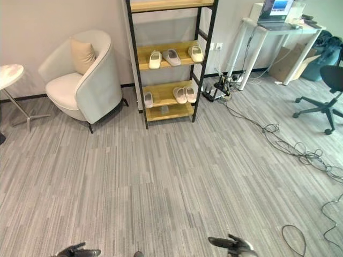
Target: Arrange the slippers neatly on the shoe rack.
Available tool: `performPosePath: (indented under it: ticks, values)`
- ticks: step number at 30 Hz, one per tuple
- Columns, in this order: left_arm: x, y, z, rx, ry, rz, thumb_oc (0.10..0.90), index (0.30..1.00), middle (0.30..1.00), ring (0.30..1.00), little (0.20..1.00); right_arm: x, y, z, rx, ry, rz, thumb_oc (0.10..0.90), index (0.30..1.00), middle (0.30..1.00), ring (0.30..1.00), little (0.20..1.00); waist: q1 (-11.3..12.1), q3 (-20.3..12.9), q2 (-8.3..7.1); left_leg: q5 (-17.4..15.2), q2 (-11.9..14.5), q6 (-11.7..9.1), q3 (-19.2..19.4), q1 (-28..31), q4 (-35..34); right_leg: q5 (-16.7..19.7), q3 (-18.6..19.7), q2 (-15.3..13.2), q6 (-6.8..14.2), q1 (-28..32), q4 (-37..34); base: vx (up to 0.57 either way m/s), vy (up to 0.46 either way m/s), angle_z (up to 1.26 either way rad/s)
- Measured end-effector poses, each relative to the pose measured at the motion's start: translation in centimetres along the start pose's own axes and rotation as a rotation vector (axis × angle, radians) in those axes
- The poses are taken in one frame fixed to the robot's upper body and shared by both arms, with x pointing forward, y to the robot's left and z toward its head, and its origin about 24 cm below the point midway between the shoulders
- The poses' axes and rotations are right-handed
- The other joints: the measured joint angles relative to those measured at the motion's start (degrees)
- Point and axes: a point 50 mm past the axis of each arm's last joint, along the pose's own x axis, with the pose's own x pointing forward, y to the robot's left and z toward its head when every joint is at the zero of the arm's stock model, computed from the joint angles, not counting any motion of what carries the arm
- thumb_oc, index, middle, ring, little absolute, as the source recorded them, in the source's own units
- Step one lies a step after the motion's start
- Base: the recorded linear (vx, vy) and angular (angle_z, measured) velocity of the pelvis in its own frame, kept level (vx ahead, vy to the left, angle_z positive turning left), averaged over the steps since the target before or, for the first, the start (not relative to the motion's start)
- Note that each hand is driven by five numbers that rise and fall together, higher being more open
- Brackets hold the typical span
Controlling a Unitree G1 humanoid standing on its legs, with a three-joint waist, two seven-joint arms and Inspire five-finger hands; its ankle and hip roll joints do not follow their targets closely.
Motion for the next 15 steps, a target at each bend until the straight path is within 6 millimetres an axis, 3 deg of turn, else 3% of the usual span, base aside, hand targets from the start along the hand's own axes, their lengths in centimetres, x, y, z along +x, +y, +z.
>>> performPosePath:
  ticks: [3,10,15]
  values:
    - [-0.1,0.0,-0.8,0.059,0.020,0.019,0.800,0.900,0.900,0.900,0.900,-0.2,-0.4,-1.3,-0.001,0.027,-0.033,0.800,0.900,0.900,0.900,0.900,-0.12,0.40,-0.51,-0.15,0.12,-0.11,0.00,0.59,-0.02,0.03,0.00,0.09,-0.03,0.82,-0.55,0.00,0.000,0.00]
    - [0.0,-1.0,-0.1,0.122,-0.011,0.015,0.800,0.900,0.900,0.900,0.900,-0.5,-0.7,-3.0,-0.018,0.057,-0.065,0.800,0.900,0.900,0.900,0.900,-0.57,2.66,-1.38,-0.41,0.98,-0.64,0.55,0.64,-0.03,0.01,0.34,0.78,-0.06,0.55,-0.82,0.03,-0.093,-0.06]
    - [0.1,-1.6,0.5,0.170,-0.030,0.008,0.800,0.900,0.900,0.900,0.900,-0.3,-0.2,-2.1,0.022,0.019,-0.055,0.800,0.900,0.900,0.900,0.900,-2.20,3.01,-0.45,-0.30,1.26,-0.52,0.98,0.86,0.01,0.60,1.21,0.99,-0.47,0.69,-0.70,0.05,-0.143,-0.07]
